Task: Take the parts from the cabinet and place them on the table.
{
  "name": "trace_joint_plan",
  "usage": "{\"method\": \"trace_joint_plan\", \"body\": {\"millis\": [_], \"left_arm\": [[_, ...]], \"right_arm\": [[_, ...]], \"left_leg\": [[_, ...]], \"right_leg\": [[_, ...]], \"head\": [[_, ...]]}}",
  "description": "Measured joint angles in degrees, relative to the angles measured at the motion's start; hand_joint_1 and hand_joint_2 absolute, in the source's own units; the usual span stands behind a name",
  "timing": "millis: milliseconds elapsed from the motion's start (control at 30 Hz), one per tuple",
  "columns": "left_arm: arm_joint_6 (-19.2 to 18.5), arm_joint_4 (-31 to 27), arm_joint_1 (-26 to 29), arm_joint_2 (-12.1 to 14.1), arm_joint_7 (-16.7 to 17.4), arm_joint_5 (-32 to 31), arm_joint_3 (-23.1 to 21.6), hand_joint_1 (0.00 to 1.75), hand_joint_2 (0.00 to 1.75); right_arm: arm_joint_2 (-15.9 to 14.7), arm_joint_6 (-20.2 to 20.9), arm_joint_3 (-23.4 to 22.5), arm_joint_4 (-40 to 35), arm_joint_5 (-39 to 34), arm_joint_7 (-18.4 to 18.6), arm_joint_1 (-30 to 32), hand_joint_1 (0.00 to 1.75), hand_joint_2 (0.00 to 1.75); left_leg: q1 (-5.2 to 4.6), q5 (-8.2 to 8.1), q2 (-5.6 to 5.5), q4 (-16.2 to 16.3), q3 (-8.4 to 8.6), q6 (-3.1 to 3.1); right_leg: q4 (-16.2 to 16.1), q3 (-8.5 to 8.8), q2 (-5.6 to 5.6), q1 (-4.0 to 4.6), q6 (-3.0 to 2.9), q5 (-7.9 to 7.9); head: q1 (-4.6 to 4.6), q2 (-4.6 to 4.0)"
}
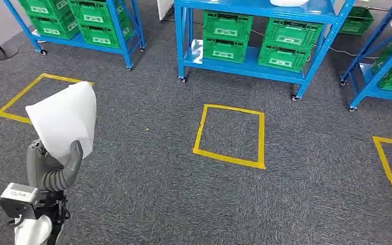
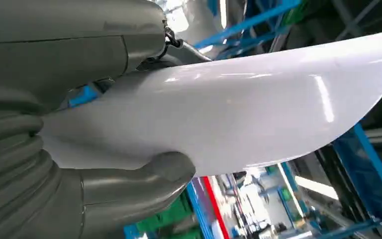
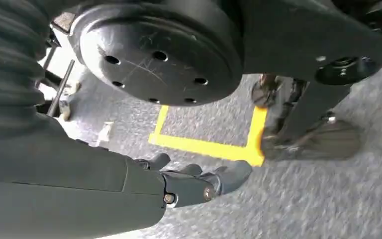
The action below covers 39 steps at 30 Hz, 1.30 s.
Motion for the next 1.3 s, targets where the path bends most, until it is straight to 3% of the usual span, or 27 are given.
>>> {"method": "trace_joint_plan", "body": {"millis": [33,67,133,167,200,233,333,367,400,433,500,567,633,667,700,733,833,867,933,967,1033,1067,1100,1167,1200,1233,1300], "left_arm": [[0.3,-0.6,0.0,0.5,0.0,-1.4,0.5,1.75,1.75],[0.6,-1.0,0.0,0.8,0.0,-2.1,0.9,1.75,1.75],[1.0,-1.9,-0.2,1.9,0.0,-3.0,1.7,1.75,1.75],[1.4,-2.1,-0.6,2.5,0.0,-3.1,2.1,1.75,1.75],[1.8,-2.2,-1.1,3.2,0.0,-3.3,2.4,1.75,1.75],[2.0,-2.3,-1.6,4.1,0.1,-3.4,2.8,1.75,1.75],[3.6,-2.9,-1.8,5.6,0.1,-4.0,3.5,1.75,1.75],[4.0,-3.2,-1.7,6.2,0.1,-4.3,3.7,1.75,1.75],[4.5,-3.5,-2.1,6.6,0.1,-4.7,4.0,1.75,1.75],[4.8,-3.6,-2.4,6.8,0.1,-5.1,4.0,1.75,1.75],[5.2,-3.7,-2.4,7.3,0.3,-5.7,4.0,1.75,1.75],[5.3,-3.7,-2.4,7.9,0.4,-6.0,4.0,1.75,1.75],[5.6,-3.7,-2.5,8.5,0.5,-6.7,4.0,1.75,1.75],[5.7,-3.7,-2.6,8.7,0.5,-7.1,4.0,1.75,1.75],[5.8,-3.7,-2.8,8.8,0.5,-7.4,4.0,1.75,1.75],[5.9,-3.8,-3.0,8.9,0.5,-7.9,3.9,1.75,1.75],[7.0,-3.7,-2.9,9.0,0.2,-9.6,3.8,1.75,1.75],[7.4,-3.8,-2.9,9.1,0.2,-9.7,3.7,1.75,1.75],[8.0,-3.8,-3.3,9.3,0.1,-9.7,3.7,1.75,1.75],[8.2,-3.8,-3.6,9.3,0.1,-9.7,3.6,1.75,1.75],[8.4,-3.5,-4.0,9.5,0.1,-9.6,3.2,1.75,1.75],[8.4,-3.4,-4.2,9.5,0.2,-9.6,3.2,1.75,1.75],[8.8,-3.3,-4.4,9.6,0.3,-9.6,3.1,1.75,1.75],[9.6,-3.3,-4.8,9.6,0.3,-9.7,3.1,1.75,1.75],[10.0,-3.3,-4.9,9.6,0.3,-9.7,3.1,1.75,1.75],[10.2,-3.3,-5.0,9.6,0.3,-9.8,3.1,1.75,1.75],[10.5,-3.2,-5.1,9.9,0.2,-9.9,3.0,1.75,1.75]], "right_arm": [[0.0,0.0,0.0,0.0,0.0,0.0,-0.1,0.00,1.75],[0.0,0.0,0.0,0.0,0.0,0.1,-0.1,0.00,1.75],[0.0,-0.1,0.0,0.0,-0.1,0.2,0.0,0.00,1.75],[0.0,-0.2,0.0,0.0,-0.2,0.4,0.1,0.00,1.75],[0.0,-0.3,0.0,0.0,-0.3,0.4,0.2,0.00,1.75],[0.0,-0.3,0.0,0.0,-0.3,0.4,0.2,0.00,1.75],[0.2,-0.6,0.0,0.0,-0.4,1.1,0.1,0.00,1.75],[0.4,-0.7,0.0,0.0,-0.4,1.2,0.1,0.00,1.75],[0.3,-0.7,0.0,0.0,-0.5,1.2,0.0,0.00,1.75],[0.3,-0.7,0.0,0.0,-0.6,1.2,0.0,0.00,1.75],[0.5,-0.7,0.0,0.0,-0.8,1.3,0.1,0.00,1.75],[0.5,-0.6,0.0,0.0,-0.9,1.3,0.2,0.00,1.75],[0.7,-0.6,-0.1,0.0,-1.2,1.1,0.2,0.00,1.75],[0.8,-0.6,-0.1,0.0,-1.5,0.9,0.1,0.00,1.75],[0.8,-0.6,-0.2,0.0,-1.6,0.8,0.1,0.00,1.75],[0.8,-0.6,-0.2,0.0,-1.7,0.7,0.1,0.00,1.75],[0.9,-0.5,-0.3,0.0,-2.0,0.1,0.0,0.00,1.75],[1.0,-0.5,-0.3,0.0,-2.0,-0.1,-0.1,0.00,1.75],[1.0,-0.3,-0.4,0.0,-2.1,-0.5,0.0,0.00,1.75],[1.0,-0.2,-0.5,0.0,-2.1,-0.5,0.1,0.00,1.75],[1.0,-0.2,-0.6,0.0,-1.9,-0.4,0.3,0.00,1.75],[1.0,-0.2,-0.6,0.0,-1.9,-0.2,0.4,0.00,1.75],[1.0,-0.2,-0.6,0.0,-1.8,-0.2,0.4,0.00,1.75],[1.0,-0.2,-0.6,0.0,-1.6,0.1,0.3,0.00,1.75],[0.9,-0.3,-0.6,0.0,-1.6,0.2,0.4,0.00,1.75],[0.9,-0.5,-0.6,0.0,-1.6,0.2,0.4,0.00,1.75],[0.9,-0.6,-0.6,0.0,-1.6,0.2,0.1,0.00,1.75]], "left_leg": [[-0.07,0.26,-0.79,0.3,-0.50,-0.08],[-0.09,0.37,-1.54,0.5,-0.89,-0.19],[-0.13,0.48,-3.04,1.1,-1.32,-0.37],[-0.12,0.54,-3.70,1.4,-1.49,-0.48],[-0.26,0.61,-4.17,1.6,-1.96,-0.77],[-0.15,0.75,-5.03,1.9,-2.46,-1.12],[0.15,1.48,-6.56,1.4,-3.20,-2.44],[0.18,1.23,-5.60,1.8,-3.34,-2.46],[0.13,-0.09,-2.68,3.4,-4.12,-2.78],[0.25,-2.18,-1.43,6.7,-5.79,-3.13],[0.65,-6.10,-0.70,15.5,-9.87,-3.88],[0.94,-6.00,-0.44,18.4,-11.06,-4.34],[1.21,-1.59,0.37,10.8,-6.75,-4.52],[1.24,0.63,1.90,5.2,-3.53,-4.56],[1.10,0.48,4.62,1.3,-1.76,-4.44],[0.74,0.67,4.26,1.2,-1.44,-3.66],[0.49,1.00,2.16,1.5,-2.85,-2.52],[0.82,1.37,1.46,1.1,-2.29,-1.93],[0.98,1.75,0.55,1.0,-2.57,-1.24],[0.96,1.91,-0.02,1.1,-2.79,-1.01],[0.77,2.14,-1.57,1.2,-3.27,-0.83],[0.75,2.19,-2.41,1.4,-3.45,-0.84],[0.75,2.22,-3.19,1.5,-3.56,-0.89],[0.75,2.24,-4.77,2.0,-3.70,-1.08],[0.84,2.27,-5.43,2.2,-3.88,-1.28],[0.51,2.17,-5.96,2.4,-4.24,-1.85],[0.86,2.57,-7.11,2.1,-4.63,-2.69]], "right_leg": [[2.0,-0.45,0.02,0.11,-0.12,-0.33],[1.0,0.53,0.10,0.21,-0.36,0.70],[-7.3,5.63,0.96,0.27,-1.17,4.82],[-12.3,8.44,2.31,0.37,-1.62,6.66],[-14.8,9.60,4.73,0.32,-2.21,5.65],[-15.4,9.52,4.25,0.36,-1.92,5.89],[-15.8,9.47,2.74,0.44,-2.63,6.32],[-16.5,9.66,1.94,0.04,-3.06,6.81],[-16.7,9.72,1.33,0.06,-3.49,6.88],[-16.7,9.65,0.69,0.06,-3.63,6.93],[-16.7,9.48,-0.82,0.06,-3.63,6.93],[-16.6,9.35,-2.29,0.04,-3.60,6.94],[-16.4,9.39,-3.75,-0.08,-3.43,6.83],[-16.3,9.44,-4.38,-0.12,-3.19,6.69],[-16.0,9.50,-4.90,0.13,-2.81,6.57],[-15.8,9.48,-5.22,0.38,-2.31,6.34],[-16.1,9.65,-6.88,0.38,-1.30,6.64],[-15.9,9.57,-7.00,0.26,-0.80,6.29],[-11.6,7.97,-1.98,-0.12,-0.34,3.12],[-6.9,5.82,-0.65,-0.11,-0.30,0.69],[1.5,1.62,0.11,-0.05,-0.31,-2.27],[2.3,1.08,0.20,-0.04,-0.39,-1.66],[0.3,1.94,0.28,-0.02,-0.56,0.08],[-9.3,6.55,1.29,-0.08,-1.06,5.12],[-14.1,8.84,4.05,-0.11,-1.40,6.47],[-14.8,8.95,5.42,0.02,-1.23,5.77],[-14.9,8.80,3.96,0.31,-1.53,6.08]], "head": [[0.02,0.00],[0.00,0.00],[0.02,0.00],[0.02,0.00],[-0.06,0.00],[-0.02,0.00],[-0.02,0.00],[0.05,0.00],[-0.24,0.00],[-0.35,0.00],[-0.33,0.00],[-0.35,0.00],[-0.35,0.00],[-0.35,0.00],[-0.39,0.00],[-0.33,0.00],[-0.26,0.00],[-0.28,0.00],[-0.06,0.00],[0.02,0.00],[0.02,0.00],[0.02,0.00],[0.04,0.00],[0.04,0.00],[0.07,0.00],[0.02,0.00],[0.00,0.00]]}}
